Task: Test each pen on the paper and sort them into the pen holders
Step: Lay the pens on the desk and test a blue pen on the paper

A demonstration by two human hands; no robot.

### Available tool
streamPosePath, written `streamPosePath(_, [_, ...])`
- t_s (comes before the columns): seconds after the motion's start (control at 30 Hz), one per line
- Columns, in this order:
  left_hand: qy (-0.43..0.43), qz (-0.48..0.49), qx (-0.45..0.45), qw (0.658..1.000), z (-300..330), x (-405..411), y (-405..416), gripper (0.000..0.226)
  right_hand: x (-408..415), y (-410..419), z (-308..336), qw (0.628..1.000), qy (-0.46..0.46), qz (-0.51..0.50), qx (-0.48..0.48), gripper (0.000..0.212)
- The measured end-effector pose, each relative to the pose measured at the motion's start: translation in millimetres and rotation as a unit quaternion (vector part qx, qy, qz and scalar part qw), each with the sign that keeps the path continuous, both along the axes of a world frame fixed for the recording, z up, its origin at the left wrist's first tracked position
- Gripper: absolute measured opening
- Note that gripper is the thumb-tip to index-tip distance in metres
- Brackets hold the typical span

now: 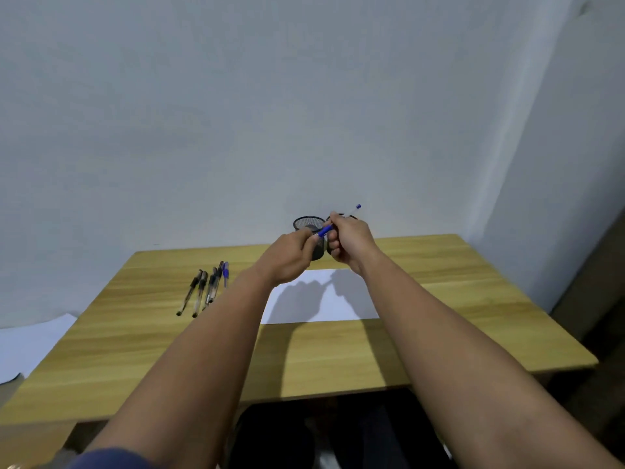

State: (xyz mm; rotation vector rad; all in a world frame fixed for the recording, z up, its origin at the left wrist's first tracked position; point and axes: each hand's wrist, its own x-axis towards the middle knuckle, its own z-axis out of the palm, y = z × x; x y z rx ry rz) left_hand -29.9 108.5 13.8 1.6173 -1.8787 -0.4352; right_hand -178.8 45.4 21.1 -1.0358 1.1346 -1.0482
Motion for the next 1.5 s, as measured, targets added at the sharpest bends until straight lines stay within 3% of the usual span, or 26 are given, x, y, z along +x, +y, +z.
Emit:
streamPosePath(0.13, [0.075, -0.004, 0.064, 0.995, -6, -10, 3, 0.041, 12, -8, -9, 0.997, 0.046, -0.052, 0.023, 0.024])
streamPosePath(0.43, [0.231, -0.012, 0.166, 0.958, -6, 24, -15, 0.033, 36, -38, -2, 0.995, 0.012, -0.096, 0.028, 0.027])
streamPosePath(0.5, [0.198, 0.001, 0.192, 0.961, -23, 50, -8, 0.036, 10, -61, 5, 0.987, -0.001, -0.158, 0.022, 0.029])
streamPosePath(0.6, [0.032, 0.105, 0.132, 0.985, -56, 96, 1, 0.041, -19, -85, 11, 0.977, 0.034, -0.210, -0.011, 0.028])
streamPosePath(0.67, [-0.079, 0.185, 0.072, 0.977, -71, 109, -6, 0.038, -11, -85, 3, 0.977, 0.102, -0.167, -0.080, 0.031])
streamPosePath(0.77, [-0.204, 0.229, 0.031, 0.951, -80, 100, -23, 0.030, 10, -65, -34, 0.965, 0.189, -0.094, -0.158, 0.023])
streamPosePath(0.87, [-0.292, 0.244, 0.033, 0.924, -90, 94, -32, 0.030, 13, -38, -75, 0.909, 0.332, -0.048, -0.247, 0.023])
streamPosePath(1.0, [-0.313, 0.268, 0.056, 0.909, -103, 96, -39, 0.032, 12, -13, -110, 0.821, 0.474, 0.004, -0.319, 0.025])
streamPosePath(1.1, [-0.294, 0.268, 0.070, 0.915, -111, 95, -41, 0.035, 12, -9, -127, 0.793, 0.535, 0.049, -0.286, 0.031])
streamPosePath(1.2, [-0.247, 0.230, 0.017, 0.941, -117, 92, -35, 0.041, 5, -11, -138, 0.801, 0.546, 0.083, -0.231, 0.037])
streamPosePath(1.3, [-0.265, 0.142, -0.043, 0.953, -123, 86, -25, 0.042, -8, -13, -146, 0.804, 0.548, 0.086, -0.214, 0.038])
streamPosePath(1.4, [-0.279, 0.078, -0.013, 0.957, -126, 78, -17, 0.063, -24, -14, -150, 0.805, 0.547, 0.077, -0.217, 0.037])
streamPosePath(1.5, [-0.279, 0.062, 0.007, 0.958, -132, 71, -16, 0.070, -39, -16, -157, 0.809, 0.538, 0.074, -0.224, 0.038])
